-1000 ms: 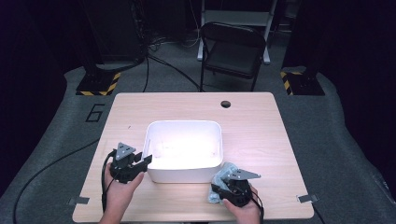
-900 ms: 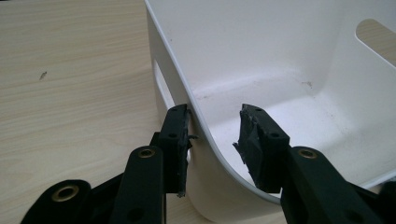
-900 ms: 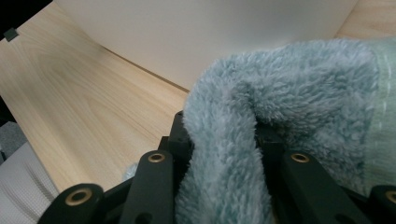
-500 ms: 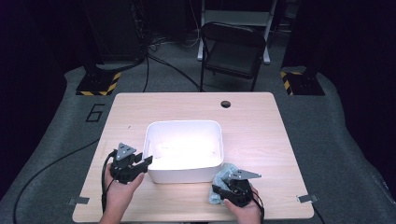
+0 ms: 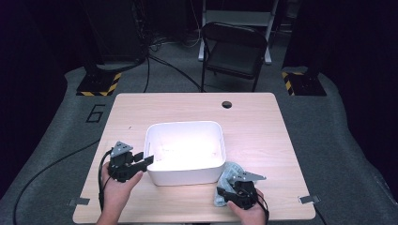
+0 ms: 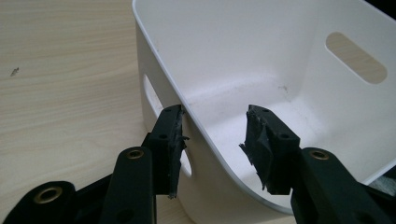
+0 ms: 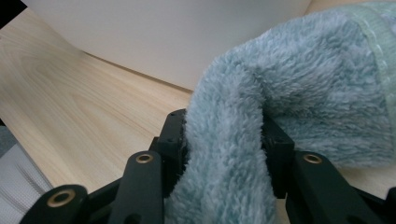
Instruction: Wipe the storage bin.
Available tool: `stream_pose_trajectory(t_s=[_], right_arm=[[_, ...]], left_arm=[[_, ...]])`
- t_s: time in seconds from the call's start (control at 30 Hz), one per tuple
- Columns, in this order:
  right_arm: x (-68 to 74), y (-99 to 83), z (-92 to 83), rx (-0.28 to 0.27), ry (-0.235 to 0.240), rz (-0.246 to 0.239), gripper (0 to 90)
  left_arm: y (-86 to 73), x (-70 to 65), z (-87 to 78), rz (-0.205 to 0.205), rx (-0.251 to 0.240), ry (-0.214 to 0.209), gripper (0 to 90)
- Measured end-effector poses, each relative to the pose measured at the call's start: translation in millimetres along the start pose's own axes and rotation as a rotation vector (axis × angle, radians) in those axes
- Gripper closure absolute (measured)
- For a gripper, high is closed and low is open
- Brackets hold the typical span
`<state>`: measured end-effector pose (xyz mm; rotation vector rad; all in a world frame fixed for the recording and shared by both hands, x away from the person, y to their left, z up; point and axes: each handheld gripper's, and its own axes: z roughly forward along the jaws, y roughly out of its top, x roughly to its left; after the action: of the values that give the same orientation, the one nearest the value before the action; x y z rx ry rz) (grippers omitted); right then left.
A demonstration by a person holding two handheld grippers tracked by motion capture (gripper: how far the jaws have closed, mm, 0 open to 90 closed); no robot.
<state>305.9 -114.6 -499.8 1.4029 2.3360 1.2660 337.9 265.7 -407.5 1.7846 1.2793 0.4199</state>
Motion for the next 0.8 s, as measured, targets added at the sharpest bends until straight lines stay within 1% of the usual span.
stream_pose_trajectory(t_s=[0.03, 0.07, 0.1, 0.13, 0.17, 0.23, 0.27, 0.3, 0.33, 0.37, 0.4, 0.43, 0.47, 0.53, 0.57, 0.6, 0.67, 0.7, 0.73, 0.77, 0.8], right_arm=[[0.0, 0.0, 0.0, 0.0, 0.0, 0.0, 60.0], [1.5, -1.7, -3.1, 0.001, -0.02, -0.009, 59.3], [2.4, -2.5, -4.5, 0.005, -0.029, -0.007, 59.3], [2.9, -3.4, -6.4, 0.01, -0.037, -0.013, 59.3], [3.2, -4.5, -8.5, 0.014, -0.048, -0.02, 59.3], [3.5, -5.7, -11.0, 0.02, -0.063, -0.018, 58.9], [3.6, -6.3, -12.4, 0.023, -0.07, -0.008, 58.4], [2.6, -7.0, -12.9, 0.015, -0.076, -0.006, 57.7], [2.0, -7.7, -14.6, 0.015, -0.084, 0.0, 56.5], [2.4, -7.9, -15.5, 0.016, -0.089, 0.009, 55.1], [2.7, -8.3, -16.7, 0.009, -0.097, 0.014, 53.4], [3.6, -8.2, -17.5, 0.001, -0.107, 0.018, 51.7], [4.6, -8.3, -18.3, -0.006, -0.112, 0.021, 50.2], [6.1, -8.0, -18.9, -0.021, -0.121, 0.018, 47.4], [6.1, -8.0, -18.9, -0.021, -0.121, 0.018, 47.4], [6.7, -8.1, -17.0, -0.032, -0.134, 0.005, 46.0], [7.5, -8.1, -14.3, -0.032, -0.146, 0.0, 46.7], [7.4, -8.0, -11.6, -0.03, -0.156, -0.013, 47.8], [6.8, -8.0, -9.9, -0.028, -0.161, -0.019, 49.4], [6.9, -8.1, -8.2, -0.035, -0.16, -0.01, 50.9], [5.8, -7.3, -6.5, -0.032, -0.162, -0.018, 52.3]], left_arm=[[0.0, 0.0, 0.0, 0.0, 0.0, 0.0, 55.9], [1.9, 2.2, -0.6, -0.003, -0.014, 0.003, 55.8], [2.4, 3.3, 0.2, -0.005, -0.023, 0.003, 55.5], [2.8, 4.4, 1.2, -0.008, -0.025, 0.0, 55.2], [3.4, 5.7, 1.9, -0.002, -0.02, -0.004, 54.8], [3.4, 7.3, 5.5, -0.002, -0.021, -0.004, 54.1], [3.6, 8.4, 7.0, 0.001, -0.018, -0.009, 53.7], [3.6, 8.4, 7.0, 0.001, -0.018, -0.009, 53.6], [3.4, 10.6, 10.6, 0.004, -0.022, -0.037, 53.7], [3.3, 10.8, 11.5, 0.001, -0.017, -0.039, 53.7], [2.9, 11.0, 13.0, 0.0, -0.028, -0.03, 53.9], [3.3, 12.4, 12.7, 0.004, -0.018, -0.034, 53.9], [3.3, 13.1, 13.2, 0.002, -0.019, -0.036, 54.0], [3.3, 13.6, 13.8, 0.0, -0.016, -0.039, 55.5], [3.1, 13.8, 14.6, 0.003, -0.011, -0.038, 55.5], [2.5, 14.1, 15.5, 0.013, 0.006, -0.033, 57.3], [1.4, 14.2, 16.5, 0.029, 0.019, -0.018, 60.4], [1.0, 14.4, 16.3, 0.024, 0.016, -0.022, 61.2], [0.9, 14.4, 15.3, 0.02, 0.025, -0.027, 61.4], [0.6, 13.4, 15.0, 0.021, 0.023, -0.025, 61.6], [0.5, 12.9, 15.1, 0.026, 0.019, -0.021, 61.8]])
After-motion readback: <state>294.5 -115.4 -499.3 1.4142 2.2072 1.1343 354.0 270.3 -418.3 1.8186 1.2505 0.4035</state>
